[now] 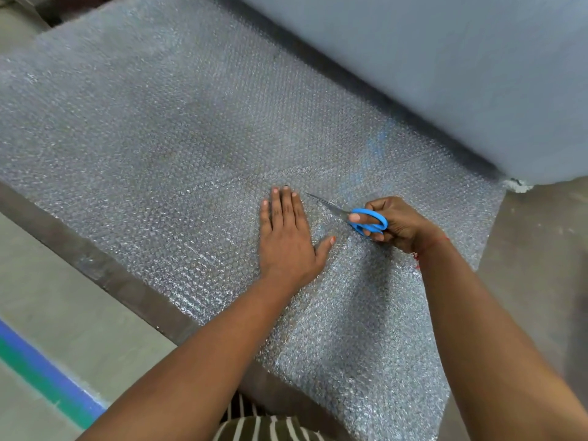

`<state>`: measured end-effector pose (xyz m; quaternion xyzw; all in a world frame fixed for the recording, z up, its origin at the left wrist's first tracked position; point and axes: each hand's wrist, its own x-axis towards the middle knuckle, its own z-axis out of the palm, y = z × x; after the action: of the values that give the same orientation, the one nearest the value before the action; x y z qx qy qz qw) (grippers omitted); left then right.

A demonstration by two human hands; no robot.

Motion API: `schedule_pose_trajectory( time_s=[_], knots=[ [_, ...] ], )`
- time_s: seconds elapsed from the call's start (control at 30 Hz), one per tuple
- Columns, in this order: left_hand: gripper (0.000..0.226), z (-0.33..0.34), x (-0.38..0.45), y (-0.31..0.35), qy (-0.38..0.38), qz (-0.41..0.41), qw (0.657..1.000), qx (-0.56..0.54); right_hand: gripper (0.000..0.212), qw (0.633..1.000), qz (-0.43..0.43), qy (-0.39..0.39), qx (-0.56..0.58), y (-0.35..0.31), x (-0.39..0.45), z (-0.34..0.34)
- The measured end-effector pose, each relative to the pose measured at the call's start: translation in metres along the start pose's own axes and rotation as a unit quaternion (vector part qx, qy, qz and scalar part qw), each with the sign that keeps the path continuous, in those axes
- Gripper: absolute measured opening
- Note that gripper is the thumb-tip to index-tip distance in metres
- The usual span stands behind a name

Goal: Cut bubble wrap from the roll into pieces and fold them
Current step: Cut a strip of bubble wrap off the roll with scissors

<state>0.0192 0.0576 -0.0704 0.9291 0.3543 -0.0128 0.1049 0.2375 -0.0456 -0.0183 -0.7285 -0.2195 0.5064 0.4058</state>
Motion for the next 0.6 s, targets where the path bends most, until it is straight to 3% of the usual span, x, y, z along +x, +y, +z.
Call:
schedule_pose_trajectory(
  time_s=[0.07,0.33,0.6],
  knots=[
    [0.109,0.000,0.000,0.000,0.001,0.001,1.000,0.000,0.078,1.000,0.003,0.004,-0.008,0.001,0.000,0.001],
    [0.111,-0.001,0.000,-0.001,-0.002,-0.001,1.000,-0.001,0.098,1.000,0.000,0.008,-0.008,-0.007,0.002,0.010],
    [0.112,-0.001,0.000,-0.002,-0.011,-0.001,1.000,0.006,0.093,1.000,0.000,0.011,-0.007,-0.011,0.006,0.014]
  ],
)
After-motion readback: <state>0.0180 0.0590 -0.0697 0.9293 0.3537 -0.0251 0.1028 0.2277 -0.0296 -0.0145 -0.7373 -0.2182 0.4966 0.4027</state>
